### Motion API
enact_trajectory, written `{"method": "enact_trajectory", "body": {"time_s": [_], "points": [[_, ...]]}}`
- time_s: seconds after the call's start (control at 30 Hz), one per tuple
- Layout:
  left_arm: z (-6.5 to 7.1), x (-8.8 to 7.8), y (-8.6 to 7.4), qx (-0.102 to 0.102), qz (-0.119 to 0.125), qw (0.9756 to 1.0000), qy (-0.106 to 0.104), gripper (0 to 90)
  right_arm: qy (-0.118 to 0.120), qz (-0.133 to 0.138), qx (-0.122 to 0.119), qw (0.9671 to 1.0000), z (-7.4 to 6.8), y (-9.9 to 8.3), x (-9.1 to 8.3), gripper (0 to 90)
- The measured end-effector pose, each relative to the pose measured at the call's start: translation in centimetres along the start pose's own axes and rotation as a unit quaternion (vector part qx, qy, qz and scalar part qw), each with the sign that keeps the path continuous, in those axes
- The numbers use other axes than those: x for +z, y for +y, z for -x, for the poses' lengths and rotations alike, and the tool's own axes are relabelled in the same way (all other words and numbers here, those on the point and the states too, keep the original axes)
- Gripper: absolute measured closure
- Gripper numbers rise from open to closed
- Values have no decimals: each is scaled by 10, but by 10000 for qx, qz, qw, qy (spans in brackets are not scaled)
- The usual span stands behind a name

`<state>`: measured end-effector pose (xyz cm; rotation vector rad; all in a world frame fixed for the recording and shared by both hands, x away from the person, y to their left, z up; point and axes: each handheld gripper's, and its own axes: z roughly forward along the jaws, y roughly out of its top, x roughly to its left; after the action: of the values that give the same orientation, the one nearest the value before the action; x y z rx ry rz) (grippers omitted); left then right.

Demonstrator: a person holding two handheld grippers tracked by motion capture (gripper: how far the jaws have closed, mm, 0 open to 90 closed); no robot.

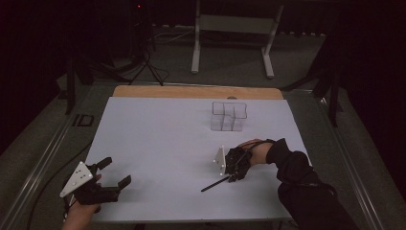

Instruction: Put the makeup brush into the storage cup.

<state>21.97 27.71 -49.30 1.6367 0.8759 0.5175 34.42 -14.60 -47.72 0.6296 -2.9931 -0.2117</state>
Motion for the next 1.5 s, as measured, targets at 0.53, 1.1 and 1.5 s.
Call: {"method": "enact_trajectory", "body": {"time_s": [0.53,1.1,1.5], "points": [[0,0,0,3,-14,10000,-3,21,-217,-231,-433,9986,-2,-3,14,796],[0,1,0,10,-25,10000,2,21,194,-127,295,9993,5,-2,3,836],[2,3,-1,22,-81,10000,-24,21,279,23,1213,9922,11,-8,-12,835]]}}
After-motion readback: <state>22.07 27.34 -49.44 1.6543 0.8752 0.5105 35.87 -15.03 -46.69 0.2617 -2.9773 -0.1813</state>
